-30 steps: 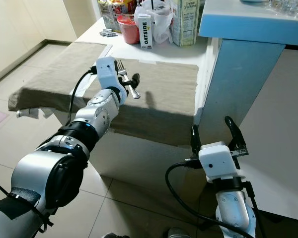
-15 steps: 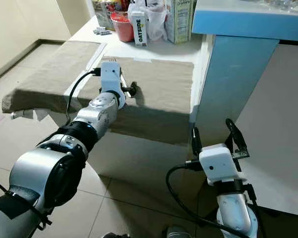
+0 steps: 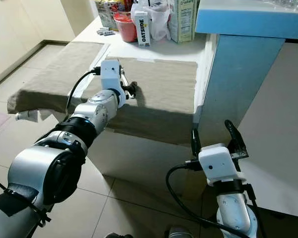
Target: Setting the table
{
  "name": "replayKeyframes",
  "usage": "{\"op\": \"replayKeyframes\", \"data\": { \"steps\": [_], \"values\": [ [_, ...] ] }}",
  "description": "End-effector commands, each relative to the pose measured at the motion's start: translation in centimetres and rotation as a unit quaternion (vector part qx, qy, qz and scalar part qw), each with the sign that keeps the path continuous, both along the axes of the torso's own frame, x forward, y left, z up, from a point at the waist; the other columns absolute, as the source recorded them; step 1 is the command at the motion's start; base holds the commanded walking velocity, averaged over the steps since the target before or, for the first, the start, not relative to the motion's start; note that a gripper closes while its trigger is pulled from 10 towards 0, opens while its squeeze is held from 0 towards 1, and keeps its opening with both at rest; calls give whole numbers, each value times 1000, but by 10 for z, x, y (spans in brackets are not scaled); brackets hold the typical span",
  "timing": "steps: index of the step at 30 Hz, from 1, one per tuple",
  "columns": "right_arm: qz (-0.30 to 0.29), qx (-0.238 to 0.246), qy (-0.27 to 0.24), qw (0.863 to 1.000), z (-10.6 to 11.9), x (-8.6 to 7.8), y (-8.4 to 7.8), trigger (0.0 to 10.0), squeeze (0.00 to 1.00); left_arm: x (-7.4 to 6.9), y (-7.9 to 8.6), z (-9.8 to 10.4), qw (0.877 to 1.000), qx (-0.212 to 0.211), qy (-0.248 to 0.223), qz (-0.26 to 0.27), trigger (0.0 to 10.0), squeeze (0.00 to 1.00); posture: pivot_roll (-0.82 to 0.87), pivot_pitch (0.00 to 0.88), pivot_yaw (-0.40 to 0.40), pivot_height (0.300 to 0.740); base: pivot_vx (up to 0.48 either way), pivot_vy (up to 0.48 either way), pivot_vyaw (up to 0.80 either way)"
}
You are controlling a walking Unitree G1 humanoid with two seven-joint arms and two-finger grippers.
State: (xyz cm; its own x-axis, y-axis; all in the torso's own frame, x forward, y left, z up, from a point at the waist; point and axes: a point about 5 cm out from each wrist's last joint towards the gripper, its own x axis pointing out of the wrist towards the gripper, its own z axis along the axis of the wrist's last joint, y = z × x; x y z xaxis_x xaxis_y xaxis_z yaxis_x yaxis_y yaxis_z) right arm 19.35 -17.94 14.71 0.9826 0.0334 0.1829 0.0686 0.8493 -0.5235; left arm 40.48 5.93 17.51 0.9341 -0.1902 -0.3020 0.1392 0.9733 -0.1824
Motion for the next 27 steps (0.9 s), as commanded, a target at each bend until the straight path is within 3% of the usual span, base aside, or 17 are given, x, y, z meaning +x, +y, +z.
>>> {"op": "replayKeyframes", "data": {
  "steps": [1,10,21,22,24,27],
  "values": [
    [8,-1,1,1000,1,0,4,10000,0,-21,-3,-52,992,-12,124,-15,0,0,-278,124,118,740,0,0,0],
    [10,-1,4,1000,1,1,4,10000,0,-19,0,-48,994,0,108,-20,0,0,-276,126,115,740,0,0,0],
    [12,-2,7,1000,0,2,5,10000,0,-15,0,-40,995,45,69,-49,0,0,-269,131,111,740,0,0,0],
    [11,-2,8,1000,-1,2,5,10000,0,-8,0,-24,995,74,21,-61,0,0,-263,135,112,740,0,0,0],
    [11,-2,8,1000,-1,2,5,10000,0,-8,0,-24,995,74,21,-61,0,0,-263,135,112,740,0,0,0],
    [11,-2,9,1000,-1,2,5,10000,0,-2,-5,-3,991,104,-37,-79,0,0,-263,135,112,740,0,0,0]
  ]
}}
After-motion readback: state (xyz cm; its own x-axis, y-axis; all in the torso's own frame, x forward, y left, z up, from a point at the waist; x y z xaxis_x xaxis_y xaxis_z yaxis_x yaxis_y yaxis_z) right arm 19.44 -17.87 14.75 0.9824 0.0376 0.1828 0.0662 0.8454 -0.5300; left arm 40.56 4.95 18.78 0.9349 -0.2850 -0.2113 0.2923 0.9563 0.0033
